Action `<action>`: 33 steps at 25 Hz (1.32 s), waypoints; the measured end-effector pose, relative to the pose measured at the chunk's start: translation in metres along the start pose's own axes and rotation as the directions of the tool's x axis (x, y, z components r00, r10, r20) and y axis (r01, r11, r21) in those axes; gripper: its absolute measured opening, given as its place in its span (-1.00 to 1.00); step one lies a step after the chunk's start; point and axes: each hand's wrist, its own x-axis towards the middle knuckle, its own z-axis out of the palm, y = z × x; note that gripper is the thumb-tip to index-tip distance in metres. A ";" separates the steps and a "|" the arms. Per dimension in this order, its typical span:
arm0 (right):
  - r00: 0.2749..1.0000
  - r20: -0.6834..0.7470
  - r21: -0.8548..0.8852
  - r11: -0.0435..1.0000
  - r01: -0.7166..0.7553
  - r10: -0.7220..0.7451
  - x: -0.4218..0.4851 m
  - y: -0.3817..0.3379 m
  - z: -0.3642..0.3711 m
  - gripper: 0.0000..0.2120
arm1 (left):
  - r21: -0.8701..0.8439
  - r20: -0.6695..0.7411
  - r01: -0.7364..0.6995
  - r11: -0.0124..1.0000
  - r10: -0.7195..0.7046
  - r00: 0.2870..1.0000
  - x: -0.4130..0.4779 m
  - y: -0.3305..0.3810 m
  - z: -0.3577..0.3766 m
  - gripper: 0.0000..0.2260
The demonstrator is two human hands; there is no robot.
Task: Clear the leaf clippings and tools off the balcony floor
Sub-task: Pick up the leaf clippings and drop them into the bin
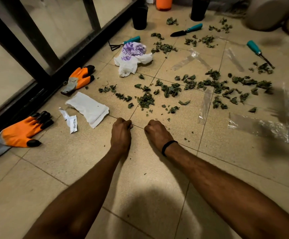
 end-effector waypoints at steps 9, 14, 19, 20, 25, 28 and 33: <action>0.879 -0.131 0.305 0.862 -0.405 0.459 0.010 0.071 -0.057 -0.81 | 0.008 0.014 0.159 0.987 -0.159 0.987 0.017 0.020 0.008 -0.80; 0.950 -0.026 0.170 0.938 -0.301 0.310 0.014 0.068 -0.043 -0.81 | -0.076 0.062 0.114 0.991 -0.109 0.992 0.024 0.031 0.017 -0.78; 0.998 -0.065 0.007 1.000 -0.016 0.016 0.002 0.048 -0.033 -0.86 | -0.128 0.096 0.038 0.991 -0.025 0.995 0.023 0.046 0.029 -0.86; 0.998 -0.056 -0.017 1.000 0.000 -0.001 0.000 0.048 -0.031 -0.85 | -0.138 0.101 0.025 0.990 -0.011 0.995 0.022 0.047 0.031 -0.87; 0.996 -0.027 -0.024 0.996 -0.090 0.089 -0.008 0.064 -0.050 -0.78 | -0.137 0.119 -0.106 0.985 0.123 0.985 0.002 0.058 0.031 -0.87; 0.990 0.108 0.096 0.990 -0.105 0.094 -0.026 0.077 -0.065 -0.77 | -0.137 0.115 -0.166 0.977 0.183 0.976 -0.022 0.070 0.032 -0.88; 0.951 0.138 0.368 0.877 -0.308 0.276 -0.046 0.094 -0.080 -0.74 | -0.167 0.188 -0.181 0.969 0.212 0.959 -0.042 0.083 0.026 -0.89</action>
